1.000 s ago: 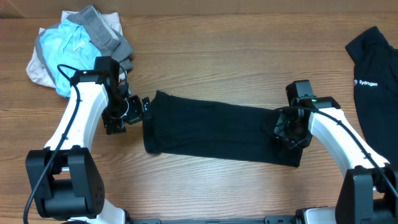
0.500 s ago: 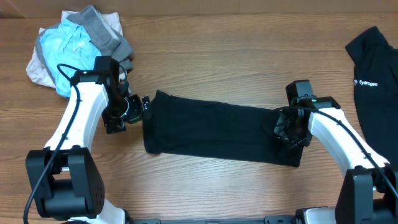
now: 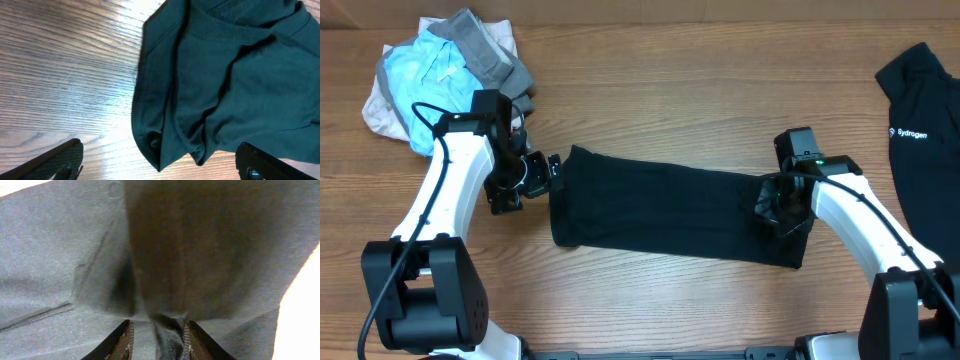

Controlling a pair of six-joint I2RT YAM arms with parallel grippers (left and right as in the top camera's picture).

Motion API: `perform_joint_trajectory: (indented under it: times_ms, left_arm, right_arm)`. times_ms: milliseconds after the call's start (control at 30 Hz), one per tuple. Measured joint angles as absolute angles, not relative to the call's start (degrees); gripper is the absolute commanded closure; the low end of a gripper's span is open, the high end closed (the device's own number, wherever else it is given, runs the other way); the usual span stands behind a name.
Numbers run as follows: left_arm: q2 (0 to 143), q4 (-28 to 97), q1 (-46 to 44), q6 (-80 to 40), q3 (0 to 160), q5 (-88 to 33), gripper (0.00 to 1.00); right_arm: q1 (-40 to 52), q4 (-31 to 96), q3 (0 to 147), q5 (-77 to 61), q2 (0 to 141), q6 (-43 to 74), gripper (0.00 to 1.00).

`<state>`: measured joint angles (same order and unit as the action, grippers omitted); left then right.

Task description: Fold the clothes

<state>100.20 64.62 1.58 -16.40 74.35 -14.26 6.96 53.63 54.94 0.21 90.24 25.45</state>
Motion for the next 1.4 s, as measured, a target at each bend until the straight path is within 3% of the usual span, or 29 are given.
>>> perform_joint_trajectory:
  times_ms: [567,767,1400]
  left_arm:
    - [100.2,63.9,1.58,-16.4,74.32,-13.47,0.0]
    - [100.2,63.57,1.58,-16.4,74.32,-13.45,0.0]
    - [100.2,63.11,1.58,-16.4,74.32,-13.28,0.0]
  right_arm:
    - [7.27,53.49,54.94,2.2,92.6,25.45,0.64]
    - [7.27,53.43,54.94,3.51,93.67,25.91,0.96]
    - [7.29,60.99,60.8,-3.05,93.38,26.81,0.96]
